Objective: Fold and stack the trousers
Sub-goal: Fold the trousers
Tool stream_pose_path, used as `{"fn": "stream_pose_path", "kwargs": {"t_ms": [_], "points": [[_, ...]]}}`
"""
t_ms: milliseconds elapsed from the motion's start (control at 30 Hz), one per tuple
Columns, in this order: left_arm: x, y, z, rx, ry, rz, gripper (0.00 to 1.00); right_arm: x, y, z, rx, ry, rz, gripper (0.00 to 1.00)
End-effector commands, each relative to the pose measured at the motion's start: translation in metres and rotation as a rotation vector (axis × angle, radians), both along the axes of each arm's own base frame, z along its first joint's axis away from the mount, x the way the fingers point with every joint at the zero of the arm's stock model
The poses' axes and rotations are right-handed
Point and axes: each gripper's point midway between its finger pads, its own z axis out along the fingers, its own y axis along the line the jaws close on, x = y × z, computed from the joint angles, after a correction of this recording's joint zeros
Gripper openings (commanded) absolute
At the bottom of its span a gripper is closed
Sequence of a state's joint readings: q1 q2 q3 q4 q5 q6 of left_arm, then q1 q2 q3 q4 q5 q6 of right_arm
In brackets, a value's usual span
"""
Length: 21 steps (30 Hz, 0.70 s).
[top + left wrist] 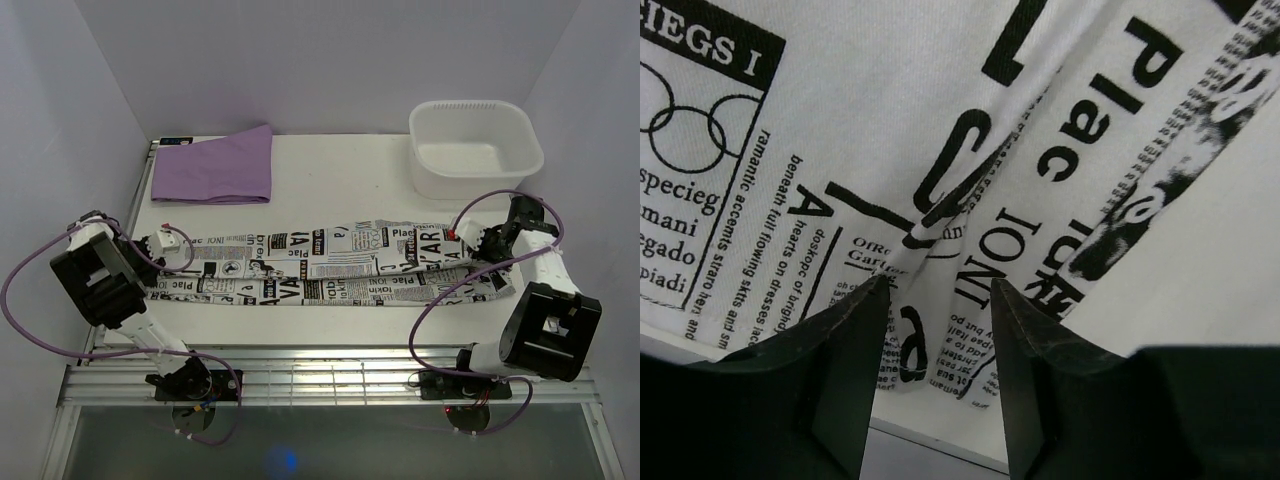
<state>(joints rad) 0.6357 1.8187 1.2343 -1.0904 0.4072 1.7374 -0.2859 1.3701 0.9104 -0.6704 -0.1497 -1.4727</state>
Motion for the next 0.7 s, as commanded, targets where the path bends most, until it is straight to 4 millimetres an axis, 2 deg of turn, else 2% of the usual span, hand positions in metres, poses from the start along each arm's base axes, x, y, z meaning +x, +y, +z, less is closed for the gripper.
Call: {"fn": "stream_pose_path", "kwargs": {"t_ms": [0, 100, 233, 433, 667], "points": [[0.028, 0.017, 0.012, 0.146, -0.136, -0.024, 0.51, 0.005, 0.004, 0.009, 0.038, 0.003, -0.011, 0.08], [0.033, 0.02, 0.014, 0.169, -0.167, -0.028, 0.4, 0.005, 0.002, 0.008, 0.028, 0.011, -0.014, 0.08], [0.032, 0.018, 0.024, 0.175, -0.181, -0.051, 0.4, 0.006, 0.001, 0.008, 0.03, 0.011, -0.015, 0.08], [0.034, 0.012, 0.043, 0.164, -0.218, -0.077, 0.5, 0.007, 0.001, 0.009, 0.028, 0.013, -0.013, 0.08], [0.033, 0.008, 0.039, 0.129, -0.194, -0.091, 0.66, 0.009, -0.001, 0.009, 0.025, 0.023, -0.02, 0.08]]}}
